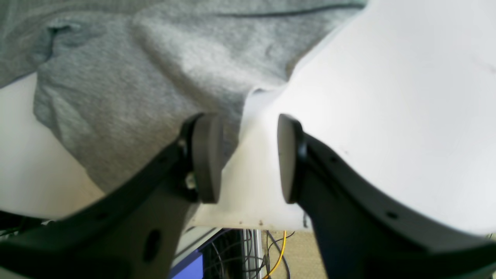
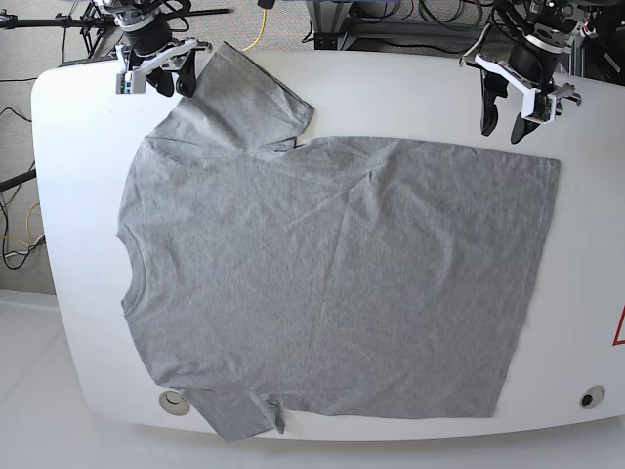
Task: Fold the T-shirt properly
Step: 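Grasp the sleeve edge with the right gripper and lift slightly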
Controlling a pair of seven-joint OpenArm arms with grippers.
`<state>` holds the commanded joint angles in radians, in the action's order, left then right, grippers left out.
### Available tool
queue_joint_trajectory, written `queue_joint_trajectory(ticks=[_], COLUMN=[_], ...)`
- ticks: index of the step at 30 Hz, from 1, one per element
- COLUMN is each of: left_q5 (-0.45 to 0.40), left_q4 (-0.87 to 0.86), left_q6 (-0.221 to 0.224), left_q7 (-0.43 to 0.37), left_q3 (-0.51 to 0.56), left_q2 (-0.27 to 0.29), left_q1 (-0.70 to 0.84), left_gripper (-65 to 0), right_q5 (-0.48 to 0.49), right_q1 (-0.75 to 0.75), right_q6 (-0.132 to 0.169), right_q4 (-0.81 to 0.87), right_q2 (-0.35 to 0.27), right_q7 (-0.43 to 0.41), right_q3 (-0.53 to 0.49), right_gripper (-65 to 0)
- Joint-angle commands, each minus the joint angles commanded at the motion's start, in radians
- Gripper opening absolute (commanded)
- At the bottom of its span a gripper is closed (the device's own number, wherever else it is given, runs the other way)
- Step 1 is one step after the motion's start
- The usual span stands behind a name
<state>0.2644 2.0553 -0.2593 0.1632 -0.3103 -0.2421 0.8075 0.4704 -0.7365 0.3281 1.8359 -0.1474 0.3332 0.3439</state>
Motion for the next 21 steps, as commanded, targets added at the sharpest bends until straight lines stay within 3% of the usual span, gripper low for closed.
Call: queue_joint_trajectory(ticks=[10,21], left_q5=[0.013,0.071], left_q4=[-0.034,-0.087], left_q6=[0.001,0.001], left_q7=[-0.009,0.003], left_q3=[-0.007,-0.019], left_q2=[-0.004,0.01], left_q1=[-0.037,-0.095], left_gripper=[-39.8,-39.0], right_q5=[-0.012,0.059], right_q1=[0.017,0.028], right_q6=[-0.033,-0.011], right_q4=[0.085,0.069], right_q2=[0.025,0.021], right_q7=[0.094,0.113], right_q3=[0.023,0.038], right_gripper=[-40.3,-39.9])
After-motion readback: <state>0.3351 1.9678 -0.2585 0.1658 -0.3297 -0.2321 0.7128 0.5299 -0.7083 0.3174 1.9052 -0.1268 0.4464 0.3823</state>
